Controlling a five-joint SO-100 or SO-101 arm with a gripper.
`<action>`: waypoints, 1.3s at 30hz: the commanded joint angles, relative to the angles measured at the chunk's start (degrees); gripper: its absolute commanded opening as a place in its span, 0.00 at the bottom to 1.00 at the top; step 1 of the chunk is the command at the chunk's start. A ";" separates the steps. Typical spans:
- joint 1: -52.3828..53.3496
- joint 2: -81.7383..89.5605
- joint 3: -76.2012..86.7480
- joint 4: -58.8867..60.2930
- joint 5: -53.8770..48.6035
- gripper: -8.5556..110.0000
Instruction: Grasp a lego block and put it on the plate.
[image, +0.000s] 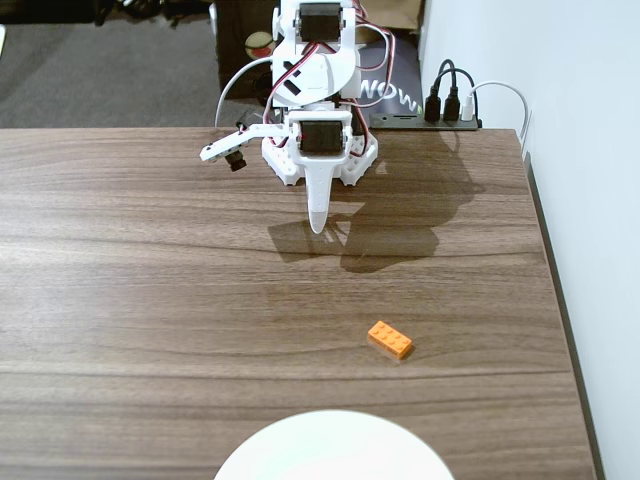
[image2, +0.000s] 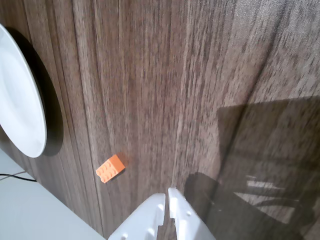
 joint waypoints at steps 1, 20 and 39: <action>-0.44 0.18 -0.26 0.09 -0.53 0.08; -7.91 0.18 -0.26 0.00 -4.75 0.08; -16.35 -0.09 -0.26 -0.18 -7.03 0.08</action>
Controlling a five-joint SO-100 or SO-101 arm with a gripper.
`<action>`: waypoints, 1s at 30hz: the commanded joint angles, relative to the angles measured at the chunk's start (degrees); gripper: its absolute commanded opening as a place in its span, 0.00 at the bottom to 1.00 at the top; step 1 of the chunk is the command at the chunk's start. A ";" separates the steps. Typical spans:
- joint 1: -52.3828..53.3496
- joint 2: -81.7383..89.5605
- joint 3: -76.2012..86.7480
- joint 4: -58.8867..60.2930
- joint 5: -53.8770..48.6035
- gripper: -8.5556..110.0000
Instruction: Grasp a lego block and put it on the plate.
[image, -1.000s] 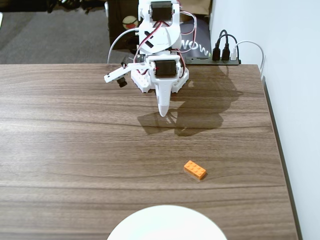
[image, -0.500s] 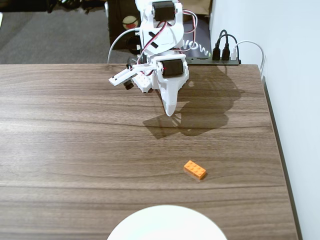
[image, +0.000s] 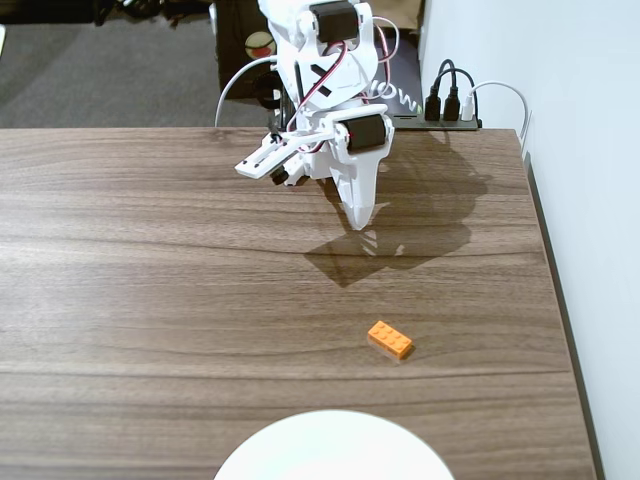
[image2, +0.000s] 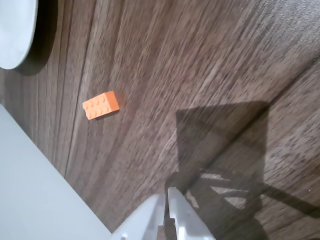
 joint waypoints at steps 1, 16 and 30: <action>-0.35 -0.88 -0.35 -0.62 -0.35 0.08; 3.78 -26.10 -15.64 -5.36 -18.72 0.08; 10.55 -46.41 -28.04 -8.79 -50.27 0.08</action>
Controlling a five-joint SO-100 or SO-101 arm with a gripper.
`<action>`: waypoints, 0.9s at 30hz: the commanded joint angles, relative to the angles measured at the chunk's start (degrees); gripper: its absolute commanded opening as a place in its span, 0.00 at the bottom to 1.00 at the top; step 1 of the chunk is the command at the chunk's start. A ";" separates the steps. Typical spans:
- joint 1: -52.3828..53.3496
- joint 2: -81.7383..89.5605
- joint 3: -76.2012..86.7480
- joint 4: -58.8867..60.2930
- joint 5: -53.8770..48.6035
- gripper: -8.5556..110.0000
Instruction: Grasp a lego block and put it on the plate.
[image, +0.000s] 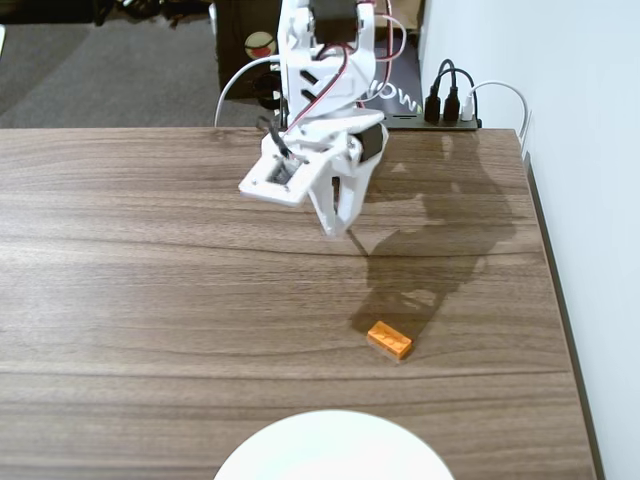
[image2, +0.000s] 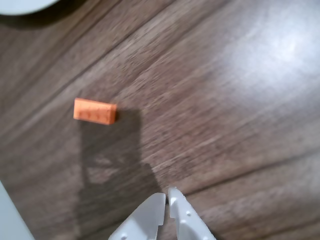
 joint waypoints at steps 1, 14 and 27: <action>2.20 -4.75 -3.96 -2.90 -7.91 0.08; 4.57 -15.38 -15.56 -6.59 -25.14 0.08; 1.41 -26.81 -27.42 -1.76 -39.90 0.08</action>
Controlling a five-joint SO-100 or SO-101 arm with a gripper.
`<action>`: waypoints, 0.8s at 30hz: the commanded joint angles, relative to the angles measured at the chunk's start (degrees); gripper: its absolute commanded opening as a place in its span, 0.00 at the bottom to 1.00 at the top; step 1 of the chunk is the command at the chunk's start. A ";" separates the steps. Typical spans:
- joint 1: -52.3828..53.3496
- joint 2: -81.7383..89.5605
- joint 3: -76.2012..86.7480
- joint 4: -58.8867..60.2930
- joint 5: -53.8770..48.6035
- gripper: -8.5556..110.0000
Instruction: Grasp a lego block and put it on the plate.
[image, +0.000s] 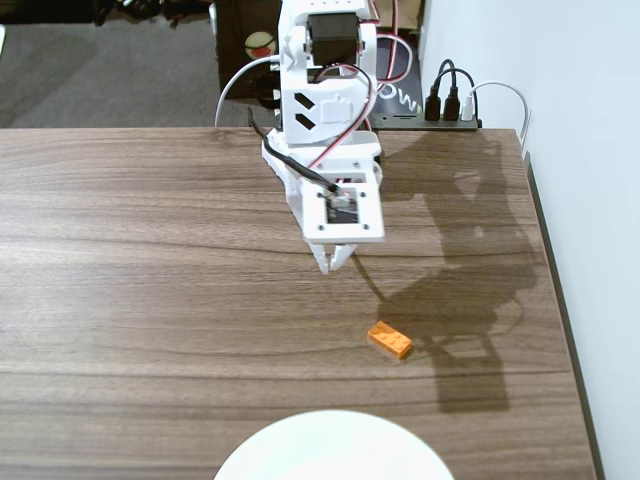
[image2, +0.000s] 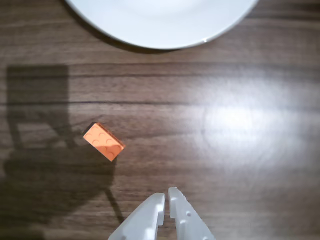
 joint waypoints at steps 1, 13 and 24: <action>-0.97 -1.93 -4.48 0.18 -4.57 0.08; -2.20 -10.90 -9.76 3.96 -18.72 0.12; -1.23 -16.35 -14.33 8.79 -25.49 0.27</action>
